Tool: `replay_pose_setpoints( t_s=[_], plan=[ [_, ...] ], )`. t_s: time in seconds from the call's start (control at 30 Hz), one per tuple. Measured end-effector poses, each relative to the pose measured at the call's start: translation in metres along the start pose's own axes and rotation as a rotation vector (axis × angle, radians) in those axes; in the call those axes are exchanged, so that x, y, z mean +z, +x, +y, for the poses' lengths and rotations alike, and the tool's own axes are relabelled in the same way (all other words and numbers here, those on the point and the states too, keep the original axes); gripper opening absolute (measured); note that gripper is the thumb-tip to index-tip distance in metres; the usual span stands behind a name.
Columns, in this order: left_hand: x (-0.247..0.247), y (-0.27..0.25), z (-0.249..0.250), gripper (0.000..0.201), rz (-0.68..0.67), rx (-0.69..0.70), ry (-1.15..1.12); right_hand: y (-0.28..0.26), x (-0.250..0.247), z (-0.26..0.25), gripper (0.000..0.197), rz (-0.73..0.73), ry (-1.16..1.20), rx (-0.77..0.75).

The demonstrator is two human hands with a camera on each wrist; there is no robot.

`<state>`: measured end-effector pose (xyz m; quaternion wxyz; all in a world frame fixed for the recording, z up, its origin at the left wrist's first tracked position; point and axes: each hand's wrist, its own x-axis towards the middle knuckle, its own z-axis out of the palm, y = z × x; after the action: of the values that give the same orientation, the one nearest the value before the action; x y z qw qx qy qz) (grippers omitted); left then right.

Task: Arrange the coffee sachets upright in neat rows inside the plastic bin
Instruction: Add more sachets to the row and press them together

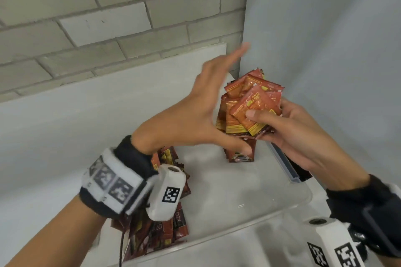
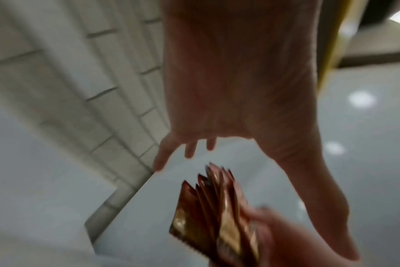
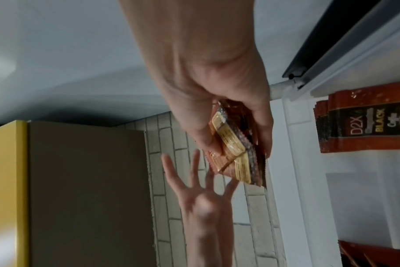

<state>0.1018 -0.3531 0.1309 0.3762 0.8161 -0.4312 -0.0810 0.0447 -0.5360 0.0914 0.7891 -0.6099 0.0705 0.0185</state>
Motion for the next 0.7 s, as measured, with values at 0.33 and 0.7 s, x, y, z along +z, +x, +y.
replay_pose_setpoints(
  t_s=[0.33,0.7],
  plan=[
    [0.036,0.019,-0.017,0.092,0.118,0.211,0.347,0.005,0.013,-0.002,0.062,-0.193,0.053,0.031],
    [0.043,0.022,-0.036,0.099,0.139,0.443,0.021,0.002,0.003,-0.002,0.067,-0.394,0.254,0.136]
  ],
)
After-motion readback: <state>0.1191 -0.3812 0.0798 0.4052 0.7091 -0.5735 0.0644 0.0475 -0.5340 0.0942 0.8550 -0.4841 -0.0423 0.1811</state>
